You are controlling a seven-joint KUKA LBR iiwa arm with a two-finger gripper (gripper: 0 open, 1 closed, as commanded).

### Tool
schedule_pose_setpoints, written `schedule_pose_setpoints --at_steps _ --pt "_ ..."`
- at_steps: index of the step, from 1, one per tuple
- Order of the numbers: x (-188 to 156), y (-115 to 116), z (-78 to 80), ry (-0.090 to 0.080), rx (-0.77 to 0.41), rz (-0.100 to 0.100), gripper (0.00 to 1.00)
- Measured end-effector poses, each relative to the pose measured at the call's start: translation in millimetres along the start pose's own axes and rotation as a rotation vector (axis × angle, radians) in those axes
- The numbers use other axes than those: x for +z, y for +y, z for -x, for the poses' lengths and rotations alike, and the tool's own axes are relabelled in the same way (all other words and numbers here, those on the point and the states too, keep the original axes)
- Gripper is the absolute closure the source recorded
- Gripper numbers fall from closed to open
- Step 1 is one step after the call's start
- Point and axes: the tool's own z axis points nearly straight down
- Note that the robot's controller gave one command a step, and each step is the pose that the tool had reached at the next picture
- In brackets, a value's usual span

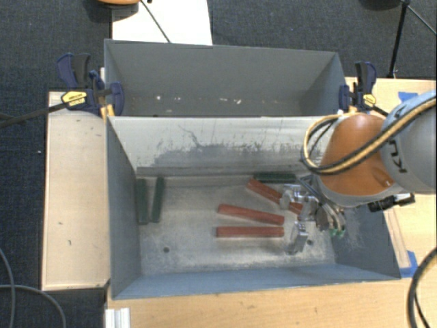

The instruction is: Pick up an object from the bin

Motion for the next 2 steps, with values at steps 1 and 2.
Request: schedule_pose_setpoints --at_steps 1,2 --pt "20.1 2.2 47.4 0.008 0.017 0.000 0.00" --pt "24.8 72.1 -21.4 0.001 -0.418 0.002 1.00"
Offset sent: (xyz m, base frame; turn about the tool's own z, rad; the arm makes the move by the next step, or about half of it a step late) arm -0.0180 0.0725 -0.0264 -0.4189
